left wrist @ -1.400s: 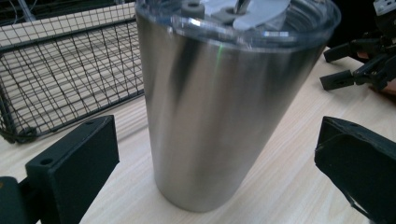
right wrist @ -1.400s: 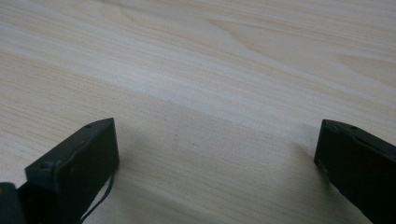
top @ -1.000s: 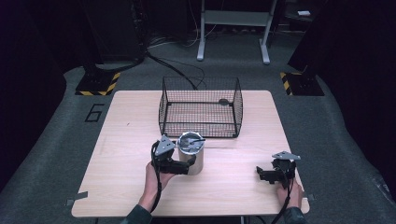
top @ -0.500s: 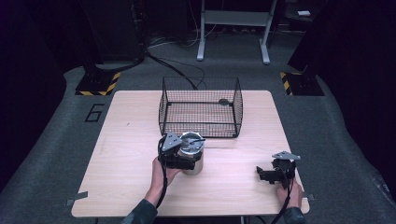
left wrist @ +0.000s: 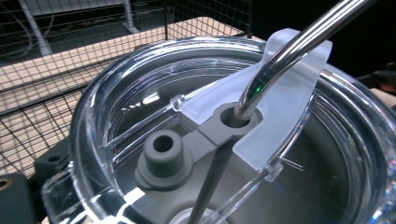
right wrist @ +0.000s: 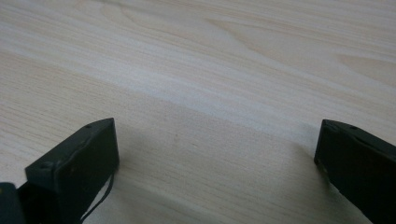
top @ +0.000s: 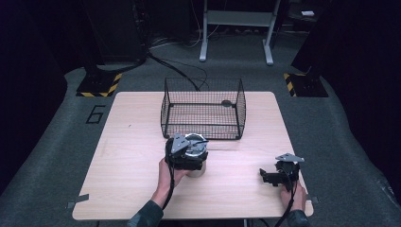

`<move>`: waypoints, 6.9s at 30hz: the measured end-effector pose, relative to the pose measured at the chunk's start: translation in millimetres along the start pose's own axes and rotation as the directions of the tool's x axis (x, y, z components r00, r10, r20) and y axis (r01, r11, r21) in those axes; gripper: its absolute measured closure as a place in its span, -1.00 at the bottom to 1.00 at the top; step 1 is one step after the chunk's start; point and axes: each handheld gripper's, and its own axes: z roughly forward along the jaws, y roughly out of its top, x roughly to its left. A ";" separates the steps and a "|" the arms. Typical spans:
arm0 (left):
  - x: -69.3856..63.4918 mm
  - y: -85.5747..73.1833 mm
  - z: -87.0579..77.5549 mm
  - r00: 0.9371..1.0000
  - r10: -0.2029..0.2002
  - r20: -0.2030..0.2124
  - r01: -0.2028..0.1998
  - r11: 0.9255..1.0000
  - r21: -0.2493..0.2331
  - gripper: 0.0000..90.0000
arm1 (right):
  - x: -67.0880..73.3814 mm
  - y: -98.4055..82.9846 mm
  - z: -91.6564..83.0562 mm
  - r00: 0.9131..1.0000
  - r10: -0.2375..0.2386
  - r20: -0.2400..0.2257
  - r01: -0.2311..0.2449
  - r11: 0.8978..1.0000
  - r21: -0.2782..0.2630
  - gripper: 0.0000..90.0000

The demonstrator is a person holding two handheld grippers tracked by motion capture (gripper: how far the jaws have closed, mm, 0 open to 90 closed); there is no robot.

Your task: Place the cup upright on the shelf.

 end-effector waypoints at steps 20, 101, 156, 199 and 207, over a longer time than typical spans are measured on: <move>1.7 0.1 -4.8 1.000 0.011 0.013 -0.011 1.000 -0.018 -0.91 | 0.0 0.0 0.0 1.000 0.000 0.000 0.000 1.000 0.000 -1.00; 53.5 113.0 -46.9 0.999 0.045 0.014 -0.043 0.994 -0.097 -0.91 | -0.2 0.0 0.1 1.000 -0.001 -0.001 0.001 1.000 -0.001 -1.00; 91.4 166.7 32.8 0.993 0.011 -0.120 -0.021 0.996 -0.085 -0.92 | -0.5 0.2 0.1 1.000 -0.004 -0.003 0.004 1.000 0.000 -1.00; 88.1 128.7 127.3 0.977 -0.071 -0.201 0.075 0.997 0.011 -0.92 | -0.7 0.6 0.9 1.000 -0.007 -0.002 0.007 1.000 -0.005 -1.00; 87.8 119.1 139.0 0.974 -0.097 -0.206 0.104 0.994 0.026 -0.92 | -0.3 0.7 0.9 1.000 -0.003 -0.002 0.003 1.000 -0.003 -1.00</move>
